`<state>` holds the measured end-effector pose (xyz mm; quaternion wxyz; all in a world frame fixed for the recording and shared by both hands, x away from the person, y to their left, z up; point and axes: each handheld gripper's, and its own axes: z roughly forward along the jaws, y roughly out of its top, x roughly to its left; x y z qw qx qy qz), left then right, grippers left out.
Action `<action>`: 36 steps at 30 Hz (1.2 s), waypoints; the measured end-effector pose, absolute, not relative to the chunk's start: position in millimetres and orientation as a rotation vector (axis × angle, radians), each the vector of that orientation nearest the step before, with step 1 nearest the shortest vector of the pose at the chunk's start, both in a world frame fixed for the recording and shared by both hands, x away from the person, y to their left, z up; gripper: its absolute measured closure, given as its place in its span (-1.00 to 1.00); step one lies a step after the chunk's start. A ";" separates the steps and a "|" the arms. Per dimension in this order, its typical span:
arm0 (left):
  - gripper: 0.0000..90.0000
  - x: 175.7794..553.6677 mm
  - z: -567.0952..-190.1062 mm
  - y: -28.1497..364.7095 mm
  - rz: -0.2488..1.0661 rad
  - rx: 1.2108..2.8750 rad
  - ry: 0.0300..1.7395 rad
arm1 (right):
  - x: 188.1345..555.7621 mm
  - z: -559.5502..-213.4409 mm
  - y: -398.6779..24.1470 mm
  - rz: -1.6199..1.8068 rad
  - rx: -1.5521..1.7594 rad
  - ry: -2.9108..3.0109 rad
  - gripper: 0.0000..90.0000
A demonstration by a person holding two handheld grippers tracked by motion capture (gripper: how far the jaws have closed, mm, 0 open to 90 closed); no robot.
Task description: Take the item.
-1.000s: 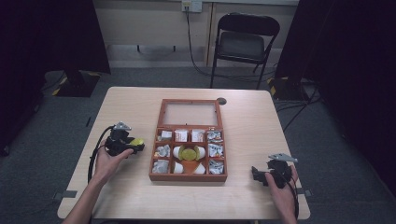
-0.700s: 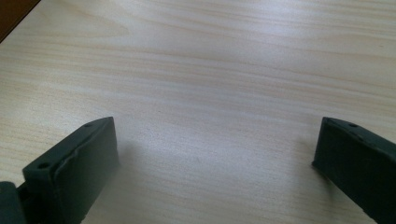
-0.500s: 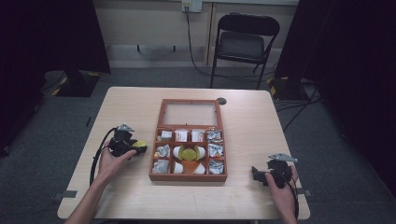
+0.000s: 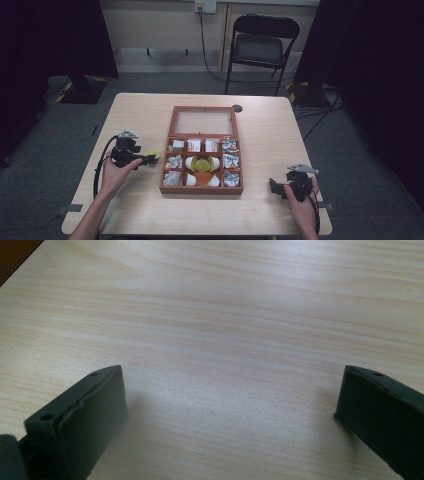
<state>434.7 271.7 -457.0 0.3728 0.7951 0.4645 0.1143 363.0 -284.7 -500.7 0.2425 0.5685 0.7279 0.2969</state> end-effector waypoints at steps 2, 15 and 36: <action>-0.56 430.0 -452.6 274.9 0.300 2.033 1.184 | 363.2 -500.7 -284.7 0.812 1.555 1.989 -1.00; -0.58 405.9 -440.4 302.0 0.350 1.986 1.204 | 363.3 -500.8 -284.7 0.811 1.555 1.988 -1.00; -0.62 387.0 -466.8 349.6 0.538 1.897 1.394 | 363.1 -500.8 -284.7 0.811 1.556 1.987 -1.00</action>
